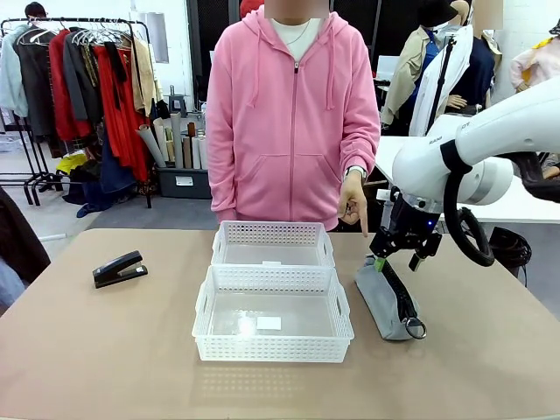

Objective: Distribute items into two baskets.
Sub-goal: Pick up the Pencil pouch that the person points to.

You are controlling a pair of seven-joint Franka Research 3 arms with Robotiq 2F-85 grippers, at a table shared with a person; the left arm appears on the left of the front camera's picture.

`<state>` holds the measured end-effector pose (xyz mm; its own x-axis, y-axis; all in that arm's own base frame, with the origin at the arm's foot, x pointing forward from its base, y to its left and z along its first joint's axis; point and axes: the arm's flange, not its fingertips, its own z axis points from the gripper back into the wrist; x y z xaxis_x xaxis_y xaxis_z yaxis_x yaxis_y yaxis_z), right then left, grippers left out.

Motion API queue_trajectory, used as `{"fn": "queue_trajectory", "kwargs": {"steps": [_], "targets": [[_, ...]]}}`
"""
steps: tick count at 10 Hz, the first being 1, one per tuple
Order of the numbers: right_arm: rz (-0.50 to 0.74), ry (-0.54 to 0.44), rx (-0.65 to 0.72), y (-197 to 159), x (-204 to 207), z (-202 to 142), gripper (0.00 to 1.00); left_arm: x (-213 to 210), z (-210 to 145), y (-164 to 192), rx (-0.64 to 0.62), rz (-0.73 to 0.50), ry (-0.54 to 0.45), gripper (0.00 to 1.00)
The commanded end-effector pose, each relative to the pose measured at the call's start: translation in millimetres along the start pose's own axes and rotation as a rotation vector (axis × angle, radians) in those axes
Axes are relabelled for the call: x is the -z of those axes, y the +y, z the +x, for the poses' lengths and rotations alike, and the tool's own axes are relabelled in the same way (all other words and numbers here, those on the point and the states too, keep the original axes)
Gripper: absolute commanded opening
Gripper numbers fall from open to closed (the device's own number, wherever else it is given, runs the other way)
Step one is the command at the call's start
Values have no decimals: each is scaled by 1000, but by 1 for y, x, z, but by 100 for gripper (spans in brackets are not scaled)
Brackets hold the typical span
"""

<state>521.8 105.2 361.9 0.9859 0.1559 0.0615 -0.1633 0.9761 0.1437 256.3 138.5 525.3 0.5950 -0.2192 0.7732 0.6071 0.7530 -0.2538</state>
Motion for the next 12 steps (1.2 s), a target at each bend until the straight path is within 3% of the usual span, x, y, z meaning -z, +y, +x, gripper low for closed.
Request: {"fn": "queue_trajectory", "kwargs": {"steps": [1,9,10,12], "targets": [[-30,-5,26,12,10,-10,100,0,0,0,1,-5,-6,100],[-104,13,32,1,42,-17,100,0,0,0,1,-5,-6,100],[-117,3,5,1,40,-18,86,0,0,0,1,-5,-6,100],[-96,-3,-20,4,39,-18,47,0,0,0,1,-5,-6,100]]}}
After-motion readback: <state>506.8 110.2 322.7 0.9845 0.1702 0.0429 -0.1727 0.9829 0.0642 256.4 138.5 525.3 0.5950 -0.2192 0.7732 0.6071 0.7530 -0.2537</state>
